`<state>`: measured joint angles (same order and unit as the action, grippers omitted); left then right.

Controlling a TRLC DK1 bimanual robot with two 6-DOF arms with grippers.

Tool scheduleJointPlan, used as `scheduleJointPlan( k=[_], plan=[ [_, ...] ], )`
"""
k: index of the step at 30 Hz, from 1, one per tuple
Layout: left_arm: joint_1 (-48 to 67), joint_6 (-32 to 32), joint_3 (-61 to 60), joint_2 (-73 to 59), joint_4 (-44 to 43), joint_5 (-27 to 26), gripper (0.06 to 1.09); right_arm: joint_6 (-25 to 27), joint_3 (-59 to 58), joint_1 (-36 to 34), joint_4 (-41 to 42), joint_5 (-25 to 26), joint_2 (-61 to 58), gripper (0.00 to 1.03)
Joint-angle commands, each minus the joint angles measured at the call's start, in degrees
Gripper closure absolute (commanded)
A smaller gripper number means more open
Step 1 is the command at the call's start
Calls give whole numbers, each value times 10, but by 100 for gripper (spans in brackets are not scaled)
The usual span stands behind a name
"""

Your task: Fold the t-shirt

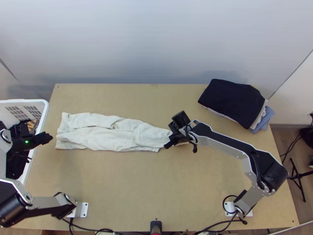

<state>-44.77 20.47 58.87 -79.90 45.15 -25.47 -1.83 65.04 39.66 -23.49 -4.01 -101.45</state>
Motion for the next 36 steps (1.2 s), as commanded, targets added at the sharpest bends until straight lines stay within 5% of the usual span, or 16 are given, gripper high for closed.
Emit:
scheduleJointPlan(
  k=[1, 12, 20, 36],
  plan=[
    [-19, 12, 53, -67, -6, 4, 39, 0, -10, -7, 6, 3, 38, 100],
    [3, 45, 173, -260, 44, -21, 40, -4, -40, -26, 2, 8, 62, 100],
    [52, 112, 172, -239, 145, -86, 40, -10, -48, -34, 16, 28, 56, 100],
    [81, 185, 183, -256, 257, -102, 40, -11, -43, -62, 20, 29, 49, 100]
  ],
)
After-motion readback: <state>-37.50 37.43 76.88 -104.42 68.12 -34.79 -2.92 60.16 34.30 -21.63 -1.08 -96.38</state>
